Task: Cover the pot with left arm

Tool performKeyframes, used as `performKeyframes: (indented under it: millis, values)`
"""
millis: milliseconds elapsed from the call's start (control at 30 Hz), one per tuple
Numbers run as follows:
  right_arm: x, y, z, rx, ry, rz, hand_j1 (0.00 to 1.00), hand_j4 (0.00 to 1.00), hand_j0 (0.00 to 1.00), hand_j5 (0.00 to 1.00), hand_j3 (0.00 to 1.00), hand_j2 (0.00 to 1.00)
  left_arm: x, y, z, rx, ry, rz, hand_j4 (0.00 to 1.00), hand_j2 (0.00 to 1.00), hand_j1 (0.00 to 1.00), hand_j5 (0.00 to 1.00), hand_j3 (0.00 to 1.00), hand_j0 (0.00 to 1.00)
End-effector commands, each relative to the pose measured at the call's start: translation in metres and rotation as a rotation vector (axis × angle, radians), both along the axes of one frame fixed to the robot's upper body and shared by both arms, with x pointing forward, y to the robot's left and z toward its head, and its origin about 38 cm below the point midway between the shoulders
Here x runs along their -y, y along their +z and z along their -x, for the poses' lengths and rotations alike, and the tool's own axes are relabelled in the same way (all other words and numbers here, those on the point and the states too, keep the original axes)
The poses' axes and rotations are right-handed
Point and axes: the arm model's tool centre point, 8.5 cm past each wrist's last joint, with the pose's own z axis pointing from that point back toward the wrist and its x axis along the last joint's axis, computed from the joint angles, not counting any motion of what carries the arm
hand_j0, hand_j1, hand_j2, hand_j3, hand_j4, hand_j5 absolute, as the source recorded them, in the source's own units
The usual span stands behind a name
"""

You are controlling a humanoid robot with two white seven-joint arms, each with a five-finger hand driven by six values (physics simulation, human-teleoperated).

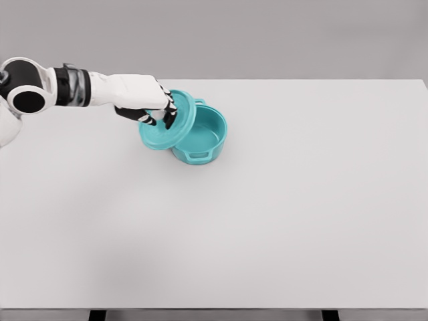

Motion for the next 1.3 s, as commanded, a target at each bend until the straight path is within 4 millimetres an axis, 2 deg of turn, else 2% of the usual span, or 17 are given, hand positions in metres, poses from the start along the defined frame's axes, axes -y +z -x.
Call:
performKeyframes:
  millis: [0,267,600,700,933,1000,1033,1267]
  values:
    - [0.0,0.0,0.0,0.0,-0.001,0.0,1.0,1.0,1.0,1.0,1.0,1.0,0.006,0.0,-0.001,0.0,-0.007,0.01,0.4,0.4,0.4,0.4,0.4,0.4]
    - [0.0,0.0,0.0,0.0,-0.001,0.0,1.0,1.0,1.0,1.0,1.0,1.0,0.028,0.002,-0.004,0.0,-0.035,0.031,0.41,0.41,0.41,0.41,0.41,0.41]
    - [0.0,0.0,0.0,0.0,-0.001,0.0,1.0,1.0,1.0,1.0,1.0,1.0,0.034,0.002,-0.008,-0.003,-0.035,0.038,0.41,0.41,0.41,0.41,0.41,0.41]
    - [0.0,0.0,0.0,0.0,-0.001,0.0,1.0,1.0,1.0,1.0,1.0,1.0,0.039,-0.006,-0.014,-0.024,-0.025,0.025,0.42,0.42,0.42,0.42,0.42,0.42]
    - [0.0,0.0,0.0,0.0,0.001,0.0,1.0,1.0,1.0,1.0,1.0,1.0,0.042,-0.01,-0.014,-0.032,-0.029,0.016,0.44,0.44,0.44,0.44,0.44,0.44]
    - [0.0,0.0,0.0,0.0,0.001,0.0,1.0,1.0,1.0,1.0,1.0,1.0,0.041,-0.012,-0.014,-0.035,-0.028,0.011,0.48,0.48,0.48,0.48,0.48,0.48]
    - [0.0,0.0,0.0,0.0,-0.001,0.0,1.0,1.0,1.0,1.0,1.0,1.0,0.042,-0.012,-0.014,-0.035,-0.029,0.012,0.52,0.52,0.52,0.52,0.52,0.52]
    - [0.0,0.0,0.0,0.0,0.001,0.0,1.0,1.0,1.0,1.0,1.0,1.0,0.042,-0.012,-0.014,-0.035,-0.029,0.012,0.65,0.65,0.65,0.65,0.65,0.65]
